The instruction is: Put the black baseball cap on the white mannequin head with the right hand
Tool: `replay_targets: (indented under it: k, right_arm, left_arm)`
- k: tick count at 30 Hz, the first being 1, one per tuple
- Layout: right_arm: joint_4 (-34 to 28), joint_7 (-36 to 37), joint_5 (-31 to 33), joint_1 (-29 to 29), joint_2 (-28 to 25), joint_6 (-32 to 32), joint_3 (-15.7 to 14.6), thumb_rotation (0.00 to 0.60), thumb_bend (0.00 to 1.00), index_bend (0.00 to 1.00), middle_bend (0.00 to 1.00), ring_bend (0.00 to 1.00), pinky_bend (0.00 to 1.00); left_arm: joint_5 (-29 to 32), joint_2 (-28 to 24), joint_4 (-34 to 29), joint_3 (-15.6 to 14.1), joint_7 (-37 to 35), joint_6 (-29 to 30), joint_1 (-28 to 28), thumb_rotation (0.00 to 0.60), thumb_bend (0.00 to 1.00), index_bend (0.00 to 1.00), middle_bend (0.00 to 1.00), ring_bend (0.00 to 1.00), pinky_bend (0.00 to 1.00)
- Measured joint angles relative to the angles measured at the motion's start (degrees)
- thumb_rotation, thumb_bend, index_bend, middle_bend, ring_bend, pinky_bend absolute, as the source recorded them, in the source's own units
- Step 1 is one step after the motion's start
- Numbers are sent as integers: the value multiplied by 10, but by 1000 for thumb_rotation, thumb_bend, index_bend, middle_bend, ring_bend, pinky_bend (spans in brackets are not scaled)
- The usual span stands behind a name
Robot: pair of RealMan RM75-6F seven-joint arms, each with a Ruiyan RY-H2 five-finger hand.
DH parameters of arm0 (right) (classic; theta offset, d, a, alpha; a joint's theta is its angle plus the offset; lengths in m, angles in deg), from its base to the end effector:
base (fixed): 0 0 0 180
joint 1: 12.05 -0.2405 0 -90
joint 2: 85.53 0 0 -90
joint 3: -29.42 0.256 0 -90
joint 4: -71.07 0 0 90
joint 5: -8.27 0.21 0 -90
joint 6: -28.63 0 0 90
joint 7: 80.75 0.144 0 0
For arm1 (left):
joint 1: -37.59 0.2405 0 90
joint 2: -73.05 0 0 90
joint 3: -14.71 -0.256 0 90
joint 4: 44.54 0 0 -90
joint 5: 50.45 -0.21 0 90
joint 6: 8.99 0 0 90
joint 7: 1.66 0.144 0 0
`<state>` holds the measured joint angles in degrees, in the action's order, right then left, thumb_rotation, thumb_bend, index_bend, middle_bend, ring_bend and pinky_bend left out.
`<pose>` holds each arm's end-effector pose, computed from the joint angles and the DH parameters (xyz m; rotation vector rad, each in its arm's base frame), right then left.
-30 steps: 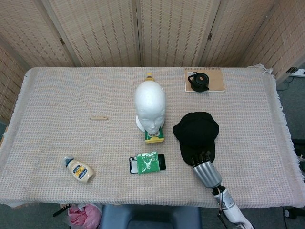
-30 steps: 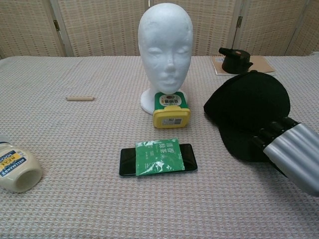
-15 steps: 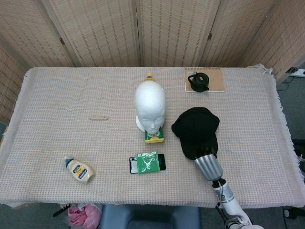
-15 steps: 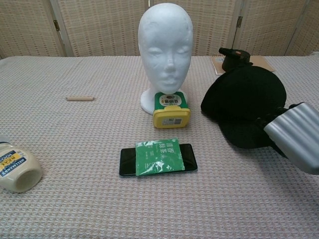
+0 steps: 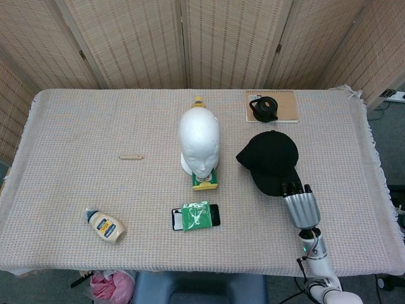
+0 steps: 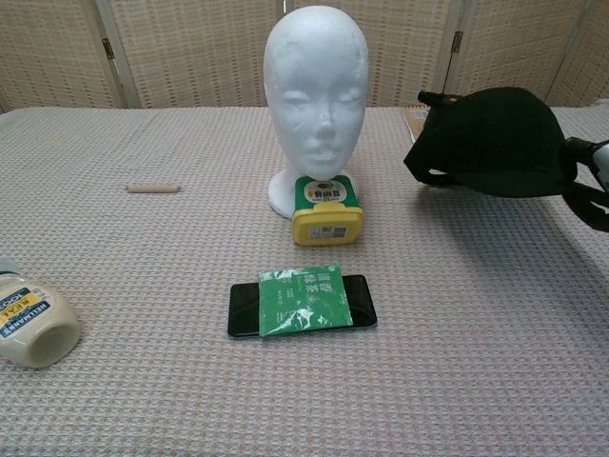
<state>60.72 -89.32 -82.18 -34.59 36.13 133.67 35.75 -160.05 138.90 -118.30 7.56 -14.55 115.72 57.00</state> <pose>-0.2722 -0.2665 0.0030 1.3681 -0.0066 0.9254 -0.3062 -0.0083 0.2103 -1.3477 -0.6855 -1.1608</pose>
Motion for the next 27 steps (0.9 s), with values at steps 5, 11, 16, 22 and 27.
replay_targets:
  k: [5, 11, 16, 22, 27]
  right_arm:
    - [-5, 12, 19, -14, -12, 28, 19, 600, 622, 868, 805, 810, 968]
    - [-21, -16, 22, -42, -27, 81, 28, 600, 624, 868, 805, 810, 969]
    - [-70, -72, 17, -73, -43, 116, 33, 600, 623, 867, 804, 810, 968]
    - [-200, -187, -10, -113, -78, 142, 33, 600, 623, 868, 802, 810, 969]
    - [-357, -317, -45, -147, -118, 138, 36, 600, 622, 868, 801, 810, 969]
  left_arm:
    - [-3, 1, -4, 0, 7, -5, -1, 600, 305, 175, 87, 42, 134]
    - [-6, -2, -9, 0, 11, -11, -4, 600, 305, 175, 87, 42, 134]
    - [-1, -2, -13, 1, 11, -10, -2, 600, 305, 180, 89, 42, 134]
    - [4, -7, -20, 1, 7, -23, -5, 600, 305, 185, 89, 42, 134]
    - [10, -13, -22, -1, -10, -28, -7, 600, 305, 186, 89, 42, 134]
